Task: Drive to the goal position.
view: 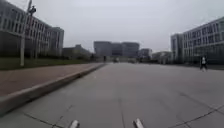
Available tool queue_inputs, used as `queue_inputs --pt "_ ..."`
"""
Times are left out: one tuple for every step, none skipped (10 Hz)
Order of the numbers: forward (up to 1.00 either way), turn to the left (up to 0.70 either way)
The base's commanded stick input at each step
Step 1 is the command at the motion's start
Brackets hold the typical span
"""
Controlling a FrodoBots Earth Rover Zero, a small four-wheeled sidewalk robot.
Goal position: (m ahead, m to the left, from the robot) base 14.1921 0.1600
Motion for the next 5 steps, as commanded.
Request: queue_inputs --pt "0.7 -0.04" --pt "0.7 -0.04" --pt "0.7 -0.04" --pt "0.7 -0.04" --pt "0.7 -0.04"
